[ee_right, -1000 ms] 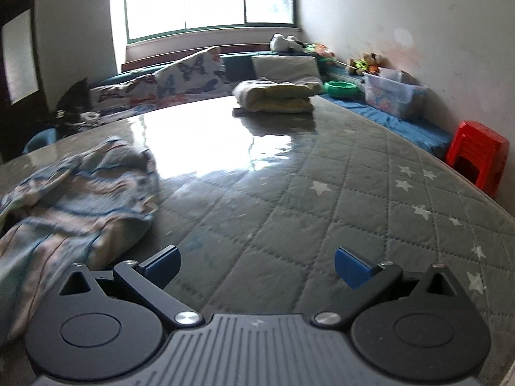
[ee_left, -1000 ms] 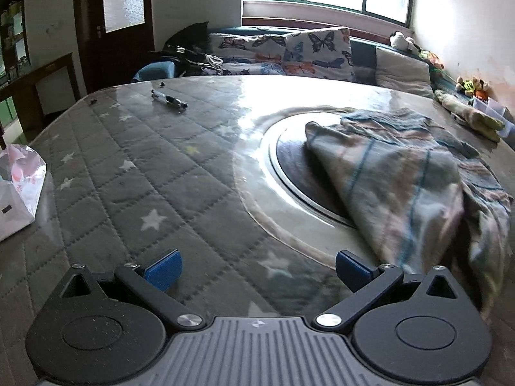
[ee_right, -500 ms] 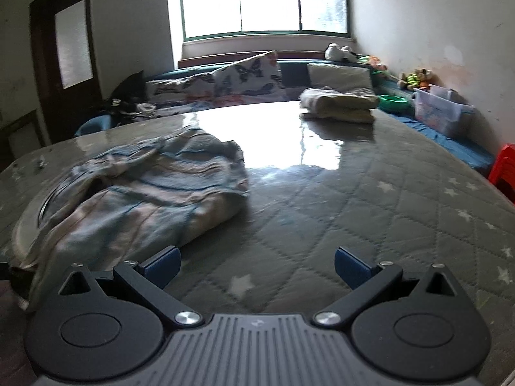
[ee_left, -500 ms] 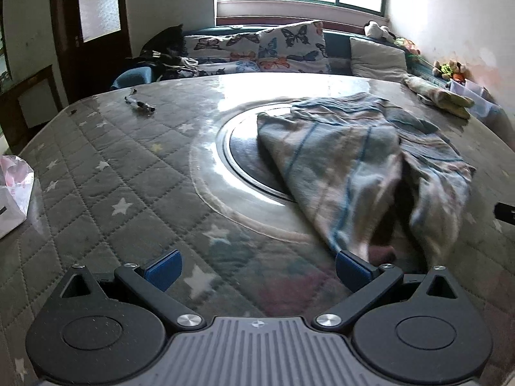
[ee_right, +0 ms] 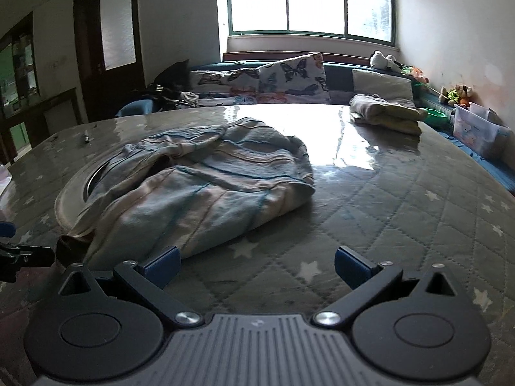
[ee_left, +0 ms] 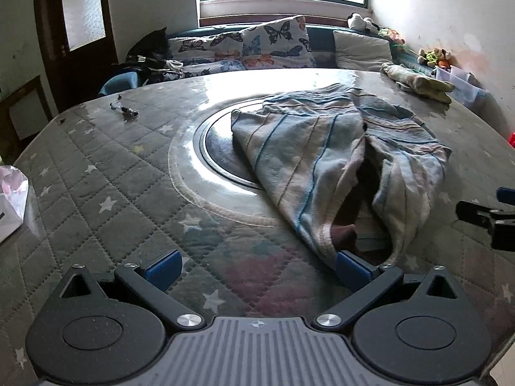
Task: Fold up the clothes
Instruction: 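Move both grippers toward the crumpled striped blanket on the mattress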
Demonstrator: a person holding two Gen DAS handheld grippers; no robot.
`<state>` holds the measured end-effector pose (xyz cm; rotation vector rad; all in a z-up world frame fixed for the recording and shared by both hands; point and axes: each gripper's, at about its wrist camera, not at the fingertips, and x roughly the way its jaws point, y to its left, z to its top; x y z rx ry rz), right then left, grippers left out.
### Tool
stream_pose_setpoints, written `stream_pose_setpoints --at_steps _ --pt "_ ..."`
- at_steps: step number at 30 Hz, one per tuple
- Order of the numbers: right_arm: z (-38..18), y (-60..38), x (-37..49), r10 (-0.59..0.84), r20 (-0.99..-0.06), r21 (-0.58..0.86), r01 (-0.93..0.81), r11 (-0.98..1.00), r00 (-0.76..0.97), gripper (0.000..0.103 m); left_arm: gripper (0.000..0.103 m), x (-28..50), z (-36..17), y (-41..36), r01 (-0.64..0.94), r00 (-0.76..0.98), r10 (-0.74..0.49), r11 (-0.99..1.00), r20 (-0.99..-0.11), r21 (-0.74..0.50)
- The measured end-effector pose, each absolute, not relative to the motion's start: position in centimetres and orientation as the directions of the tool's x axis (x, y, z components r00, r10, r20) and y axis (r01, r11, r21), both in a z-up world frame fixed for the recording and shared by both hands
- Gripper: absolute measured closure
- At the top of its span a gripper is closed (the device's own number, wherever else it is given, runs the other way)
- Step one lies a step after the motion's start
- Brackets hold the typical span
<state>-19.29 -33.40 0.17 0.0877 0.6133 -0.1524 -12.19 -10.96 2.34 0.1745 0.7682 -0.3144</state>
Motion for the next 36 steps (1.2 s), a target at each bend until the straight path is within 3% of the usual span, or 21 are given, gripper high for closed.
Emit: stream_pose_setpoints --at_steps 36 --pt "0.7 -30.7 -20.3 -0.055 -0.561 -0.001 0.066 0.998 0.826 0.0 0.0 -14.6 2.5 -13.1 0.433 0.644 -0.251 0.898 -0.722 0.074"
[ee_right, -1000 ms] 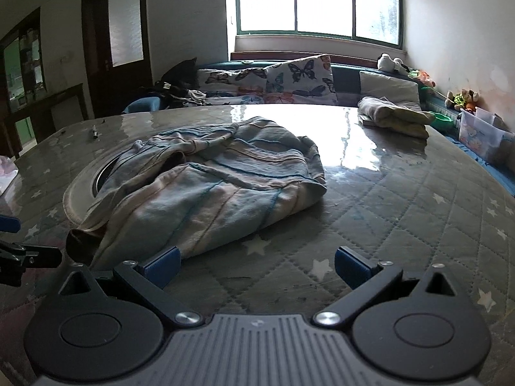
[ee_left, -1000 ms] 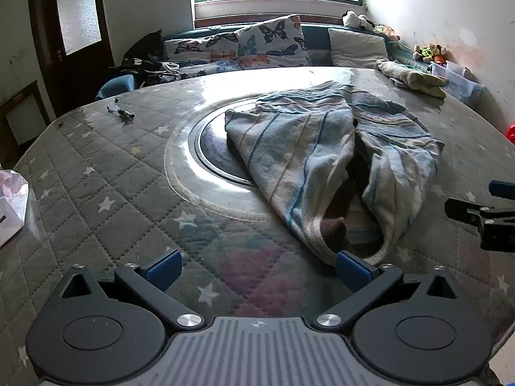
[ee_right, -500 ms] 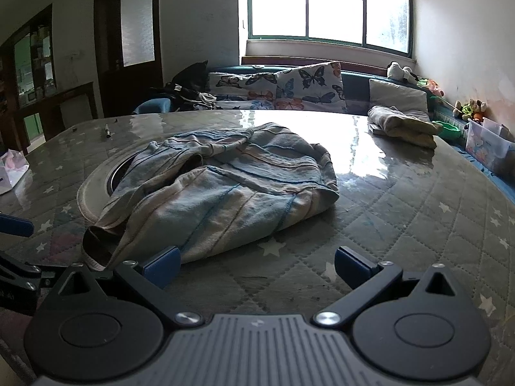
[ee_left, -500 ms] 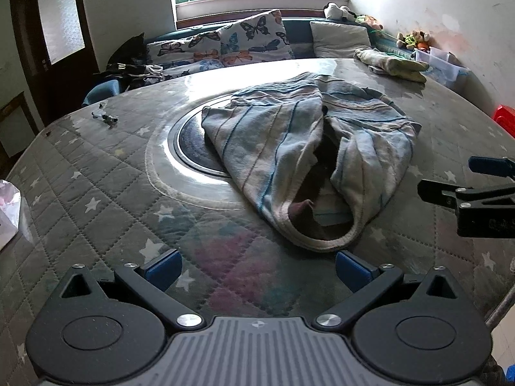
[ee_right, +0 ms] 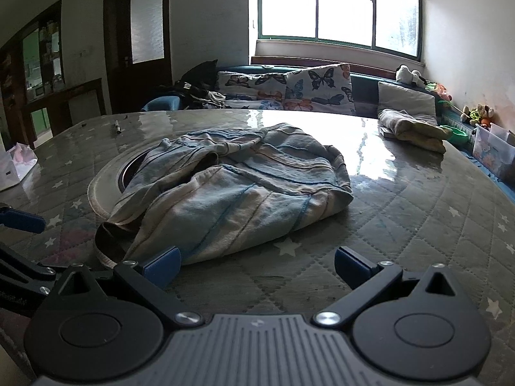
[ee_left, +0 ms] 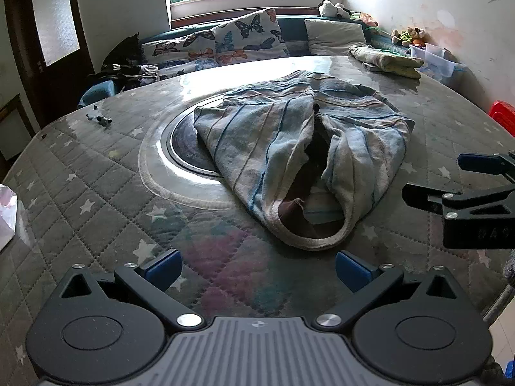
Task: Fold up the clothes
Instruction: 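Move both grippers toward the crumpled striped blanket on the mattress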
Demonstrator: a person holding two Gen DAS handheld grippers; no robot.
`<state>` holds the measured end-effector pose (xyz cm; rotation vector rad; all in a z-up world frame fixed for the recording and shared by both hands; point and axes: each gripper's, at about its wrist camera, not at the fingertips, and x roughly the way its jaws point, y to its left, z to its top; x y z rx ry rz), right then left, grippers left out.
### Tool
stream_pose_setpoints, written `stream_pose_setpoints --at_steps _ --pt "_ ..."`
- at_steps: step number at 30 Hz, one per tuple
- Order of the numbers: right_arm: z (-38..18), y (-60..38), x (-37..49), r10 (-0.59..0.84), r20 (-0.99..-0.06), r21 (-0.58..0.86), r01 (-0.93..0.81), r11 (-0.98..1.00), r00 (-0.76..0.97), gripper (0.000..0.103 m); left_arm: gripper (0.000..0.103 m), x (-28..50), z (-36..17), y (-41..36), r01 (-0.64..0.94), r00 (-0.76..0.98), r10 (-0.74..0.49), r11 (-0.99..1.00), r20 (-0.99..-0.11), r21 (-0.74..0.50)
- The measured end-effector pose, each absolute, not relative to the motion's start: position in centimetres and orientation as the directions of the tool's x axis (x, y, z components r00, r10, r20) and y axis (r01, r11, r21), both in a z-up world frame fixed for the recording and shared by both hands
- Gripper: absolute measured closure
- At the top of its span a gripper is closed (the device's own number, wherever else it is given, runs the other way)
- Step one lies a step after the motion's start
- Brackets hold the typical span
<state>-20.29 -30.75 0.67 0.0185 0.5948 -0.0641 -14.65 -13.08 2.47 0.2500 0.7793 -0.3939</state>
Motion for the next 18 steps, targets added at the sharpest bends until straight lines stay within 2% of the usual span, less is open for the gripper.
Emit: stream_pose_setpoints --at_steps 18 --pt "0.78 -30.67 -19.97 -0.047 -0.564 -0.004 0.054 0.999 0.825 0.0 0.0 -14.45 2.58 -13.76 0.45 0.634 -0.264 0.89 -0.727 0.069"
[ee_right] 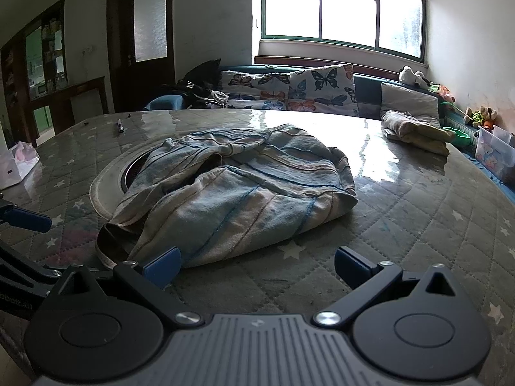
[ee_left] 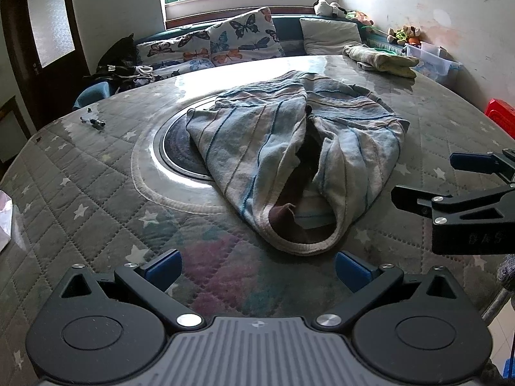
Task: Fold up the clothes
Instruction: 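Move both grippers toward the crumpled striped blanket on the mattress, then grasp the blanket edge with the left gripper while the right gripper grasps another edge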
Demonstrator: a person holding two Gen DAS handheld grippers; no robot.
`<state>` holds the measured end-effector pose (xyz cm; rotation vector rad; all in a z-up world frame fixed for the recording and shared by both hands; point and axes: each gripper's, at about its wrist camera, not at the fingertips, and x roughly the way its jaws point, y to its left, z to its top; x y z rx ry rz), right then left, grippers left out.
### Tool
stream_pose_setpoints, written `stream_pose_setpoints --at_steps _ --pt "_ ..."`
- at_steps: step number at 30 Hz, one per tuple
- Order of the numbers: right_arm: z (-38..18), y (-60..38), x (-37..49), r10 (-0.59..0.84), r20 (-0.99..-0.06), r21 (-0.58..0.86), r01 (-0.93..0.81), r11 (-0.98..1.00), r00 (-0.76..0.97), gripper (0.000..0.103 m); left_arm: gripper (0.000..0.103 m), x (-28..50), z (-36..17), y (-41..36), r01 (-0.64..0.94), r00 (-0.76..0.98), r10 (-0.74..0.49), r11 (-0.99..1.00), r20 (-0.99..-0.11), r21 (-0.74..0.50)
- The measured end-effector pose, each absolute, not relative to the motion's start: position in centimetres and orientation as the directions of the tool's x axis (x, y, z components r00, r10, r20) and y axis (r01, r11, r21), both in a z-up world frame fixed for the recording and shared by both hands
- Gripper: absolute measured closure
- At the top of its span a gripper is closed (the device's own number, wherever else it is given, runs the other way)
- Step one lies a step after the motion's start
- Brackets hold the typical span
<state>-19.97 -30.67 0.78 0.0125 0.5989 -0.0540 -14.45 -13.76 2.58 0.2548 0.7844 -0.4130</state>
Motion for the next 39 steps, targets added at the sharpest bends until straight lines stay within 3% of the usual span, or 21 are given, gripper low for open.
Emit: stream_pose_setpoints --at_steps 20,35,39 --pt "0.8 -30.8 -18.4 -0.038 -0.571 -0.002 0.044 0.999 0.82 0.002 0.0 -13.3 3.1 -14.4 0.474 0.63 -0.29 0.879 -0.721 0.06" --pt "1.7 -34.0 -15.0 -0.024 -0.575 0.087 0.09 0.992 0.818 0.018 0.001 -7.3 5.7 -15.8 0.49 0.675 -0.352 0.871 -0.649 0.037" --pt "1.4 -35.0 -14.4 -0.032 -0.589 0.11 0.119 0.987 0.807 0.023 0.011 -4.8 6.1 -18.0 0.523 0.665 -0.385 0.852 -0.639 0.031"
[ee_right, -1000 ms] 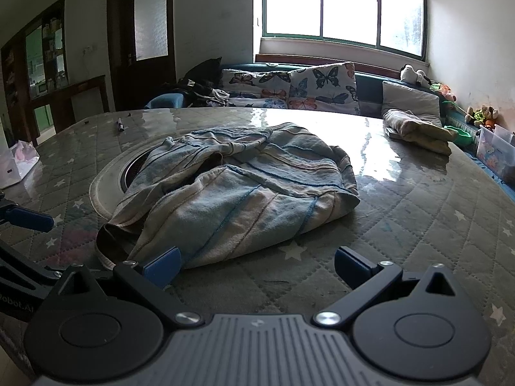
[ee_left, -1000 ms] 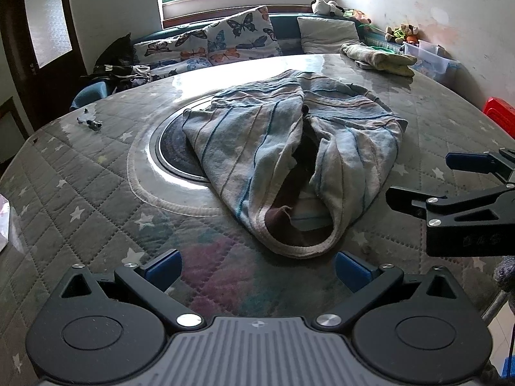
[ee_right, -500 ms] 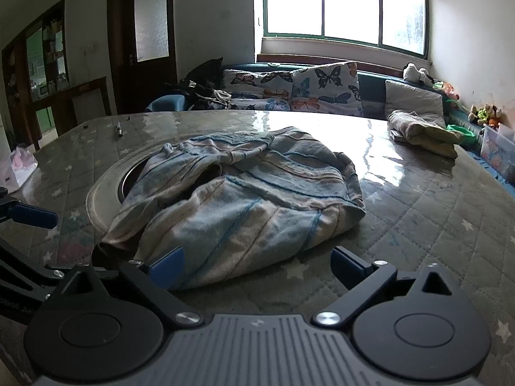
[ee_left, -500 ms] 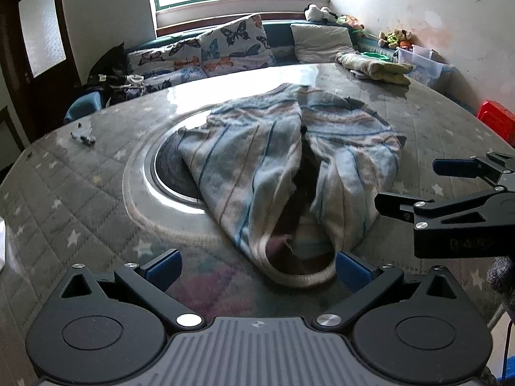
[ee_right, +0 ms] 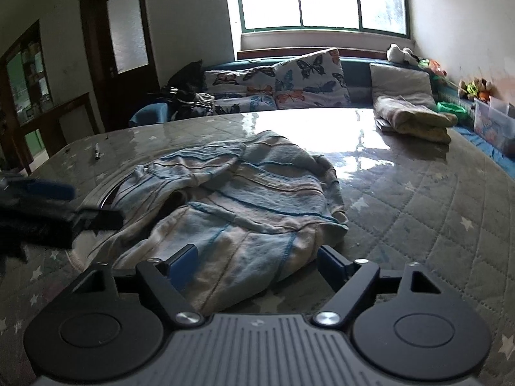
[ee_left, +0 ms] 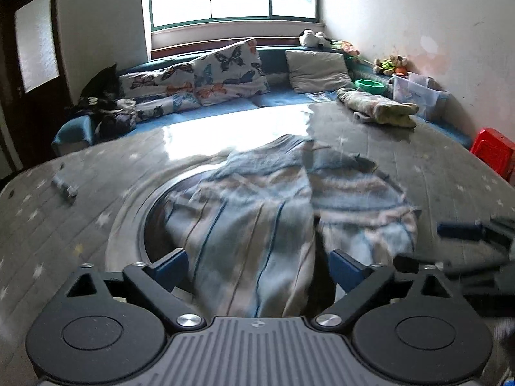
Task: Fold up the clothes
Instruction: 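Grasp the blanket edge with the left gripper while the right gripper grasps another edge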
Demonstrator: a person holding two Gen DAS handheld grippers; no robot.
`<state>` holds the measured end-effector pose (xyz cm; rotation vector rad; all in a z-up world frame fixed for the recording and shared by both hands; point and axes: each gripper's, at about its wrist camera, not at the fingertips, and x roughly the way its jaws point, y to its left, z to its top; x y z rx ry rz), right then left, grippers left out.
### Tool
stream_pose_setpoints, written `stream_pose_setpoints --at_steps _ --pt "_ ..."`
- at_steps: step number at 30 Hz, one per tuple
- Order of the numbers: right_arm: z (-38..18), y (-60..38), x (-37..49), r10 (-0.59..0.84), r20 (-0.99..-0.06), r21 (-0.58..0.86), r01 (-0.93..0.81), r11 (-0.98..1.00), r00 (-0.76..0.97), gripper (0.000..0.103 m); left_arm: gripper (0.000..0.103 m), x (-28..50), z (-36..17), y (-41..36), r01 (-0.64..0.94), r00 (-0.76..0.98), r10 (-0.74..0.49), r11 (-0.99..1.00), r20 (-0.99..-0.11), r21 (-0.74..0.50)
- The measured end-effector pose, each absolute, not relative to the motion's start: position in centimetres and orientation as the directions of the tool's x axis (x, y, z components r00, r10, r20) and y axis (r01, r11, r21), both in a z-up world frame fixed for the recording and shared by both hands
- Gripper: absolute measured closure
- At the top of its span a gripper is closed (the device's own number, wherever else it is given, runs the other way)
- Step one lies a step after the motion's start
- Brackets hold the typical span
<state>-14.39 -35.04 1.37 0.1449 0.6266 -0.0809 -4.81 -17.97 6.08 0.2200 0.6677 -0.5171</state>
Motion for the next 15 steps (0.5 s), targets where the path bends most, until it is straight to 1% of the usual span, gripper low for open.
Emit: stream_pose_setpoints --at_steps 4,7,9,11,12,13,15 --pt "1.1 -35.9 -13.8 -0.038 -0.601 0.129 0.143 0.981 0.798 0.028 0.019 -2.6 6.0 -20.8 0.57 0.65 -0.415 0.82 -0.637 0.047" --pt "1.0 -36.5 -13.6 -0.045 -0.604 0.138 0.16 0.977 0.796 0.028 0.026 -1.1 5.5 -22.9 0.605 0.637 -0.429 0.793 -0.64 0.07" --pt "0.9 -36.9 -13.4 -0.054 -0.609 0.14 0.175 0.975 0.792 0.029 0.026 0.0 4.9 -24.2 0.619 0.629 -0.425 0.78 -0.651 0.089" --pt "0.7 -37.3 -13.3 -0.063 -0.617 0.143 0.191 0.971 0.785 0.029 0.028 1.1 4.2 -25.4 0.627 0.622 -0.409 0.771 -0.668 0.112" --pt "0.7 -37.5 -13.3 -0.066 -0.619 0.145 0.196 0.97 0.783 0.029 0.034 1.7 3.7 -25.9 0.624 0.621 -0.39 0.771 -0.68 0.128" --pt "0.7 -37.7 -13.3 -0.068 -0.621 0.148 0.201 0.968 0.781 0.03 0.044 2.3 3.3 -26.3 0.621 0.618 -0.373 0.771 -0.692 0.139" --pt "0.8 -38.0 -13.2 -0.07 -0.622 0.148 0.205 0.967 0.78 0.031 0.058 3.4 2.6 -26.2 0.613 0.606 -0.353 0.779 -0.713 0.136"
